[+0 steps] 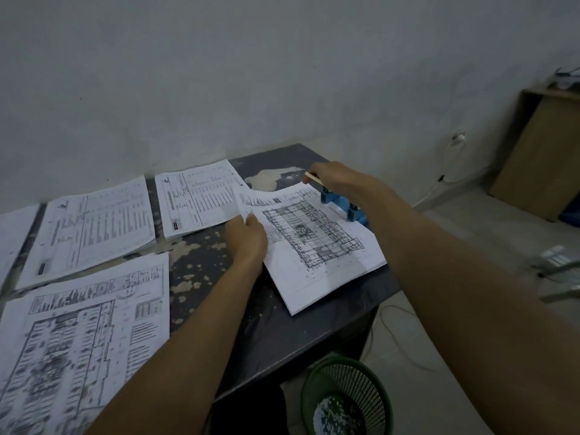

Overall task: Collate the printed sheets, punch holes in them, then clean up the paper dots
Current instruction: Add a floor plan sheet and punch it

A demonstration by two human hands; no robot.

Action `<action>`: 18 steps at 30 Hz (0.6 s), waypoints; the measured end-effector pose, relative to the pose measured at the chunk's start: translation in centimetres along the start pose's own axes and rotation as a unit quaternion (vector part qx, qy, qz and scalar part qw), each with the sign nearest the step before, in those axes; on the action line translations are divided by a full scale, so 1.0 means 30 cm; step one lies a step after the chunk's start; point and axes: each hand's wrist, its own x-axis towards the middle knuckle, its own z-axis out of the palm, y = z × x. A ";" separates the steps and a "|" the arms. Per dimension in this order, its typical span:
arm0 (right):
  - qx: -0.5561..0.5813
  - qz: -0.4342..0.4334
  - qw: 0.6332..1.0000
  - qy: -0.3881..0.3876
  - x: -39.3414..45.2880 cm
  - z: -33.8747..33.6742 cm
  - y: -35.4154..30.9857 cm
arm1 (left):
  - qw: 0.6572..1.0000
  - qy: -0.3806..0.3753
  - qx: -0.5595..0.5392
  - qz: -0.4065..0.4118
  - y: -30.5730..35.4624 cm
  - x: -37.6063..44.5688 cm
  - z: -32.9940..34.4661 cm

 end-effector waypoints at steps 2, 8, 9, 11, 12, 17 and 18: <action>-0.013 -0.002 1.000 -0.004 0.004 -0.001 -0.002 | 1.000 0.004 0.017 0.018 -0.005 -0.001 0.004; -0.007 -0.005 1.000 -0.013 0.014 -0.012 0.001 | 0.998 0.012 0.057 0.035 -0.004 -0.005 0.007; -0.004 -0.007 1.000 -0.010 0.010 -0.014 0.000 | 0.998 0.009 0.051 0.032 -0.002 -0.005 0.006; -0.007 -0.012 1.000 -0.010 -0.004 -0.018 -0.009 | 0.999 0.004 0.042 0.028 0.000 -0.003 0.005; -0.014 -0.015 1.000 -0.013 -0.013 -0.020 -0.014 | 0.999 0.003 0.040 0.029 -0.001 -0.003 0.004; -0.021 -0.005 1.000 -0.007 -0.036 -0.010 -0.031 | 0.998 0.008 0.049 0.041 -0.005 -0.009 0.006; -0.018 0.000 1.000 -0.002 -0.031 -0.007 -0.028 | 0.998 0.007 0.052 0.040 -0.004 -0.009 0.007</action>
